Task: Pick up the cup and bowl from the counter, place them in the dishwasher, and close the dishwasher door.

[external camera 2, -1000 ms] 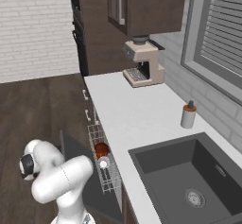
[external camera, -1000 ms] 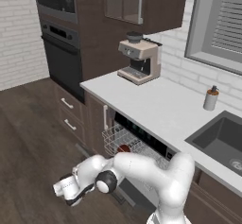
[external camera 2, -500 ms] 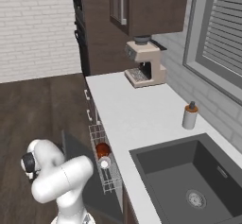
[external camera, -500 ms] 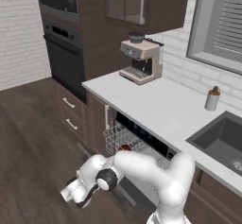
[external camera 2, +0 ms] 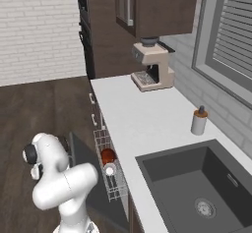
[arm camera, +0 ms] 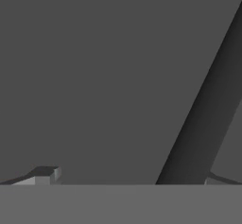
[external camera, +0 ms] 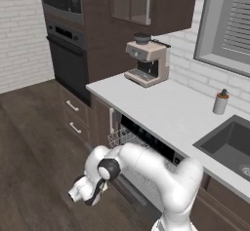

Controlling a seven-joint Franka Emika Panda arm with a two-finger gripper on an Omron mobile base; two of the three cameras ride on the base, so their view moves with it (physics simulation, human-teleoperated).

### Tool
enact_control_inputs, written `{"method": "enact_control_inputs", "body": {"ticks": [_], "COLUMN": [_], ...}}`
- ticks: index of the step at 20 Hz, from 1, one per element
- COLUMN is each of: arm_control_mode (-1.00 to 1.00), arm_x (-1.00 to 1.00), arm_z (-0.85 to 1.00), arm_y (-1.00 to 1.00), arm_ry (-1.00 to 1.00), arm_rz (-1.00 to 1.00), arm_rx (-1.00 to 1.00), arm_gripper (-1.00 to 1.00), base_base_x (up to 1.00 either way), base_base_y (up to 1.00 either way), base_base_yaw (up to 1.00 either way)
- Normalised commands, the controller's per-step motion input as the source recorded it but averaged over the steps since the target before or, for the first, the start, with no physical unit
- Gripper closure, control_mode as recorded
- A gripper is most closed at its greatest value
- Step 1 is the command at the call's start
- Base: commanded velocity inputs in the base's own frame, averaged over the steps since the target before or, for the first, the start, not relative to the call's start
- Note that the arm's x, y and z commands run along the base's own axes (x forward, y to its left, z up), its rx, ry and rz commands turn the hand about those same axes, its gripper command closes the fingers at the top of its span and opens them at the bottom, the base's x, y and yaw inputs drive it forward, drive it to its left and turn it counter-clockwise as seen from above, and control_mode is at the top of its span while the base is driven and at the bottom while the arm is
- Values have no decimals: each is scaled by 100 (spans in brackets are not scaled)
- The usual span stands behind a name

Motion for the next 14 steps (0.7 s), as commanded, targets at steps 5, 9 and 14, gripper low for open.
{"method": "enact_control_inputs", "body": {"ticks": [5,9,14], "arm_control_mode": [-100,-100,-100], "arm_x": [24,27,33], "arm_z": [-1,0,0], "arm_y": [-79,-97,-100], "arm_ry": [7,2,0], "arm_rz": [1,1,0], "arm_rx": [0,1,1], "arm_gripper": [-100,-100,-100], "base_base_x": [0,0,0], "base_base_y": [0,0,0], "base_base_yaw": [0,0,0]}}
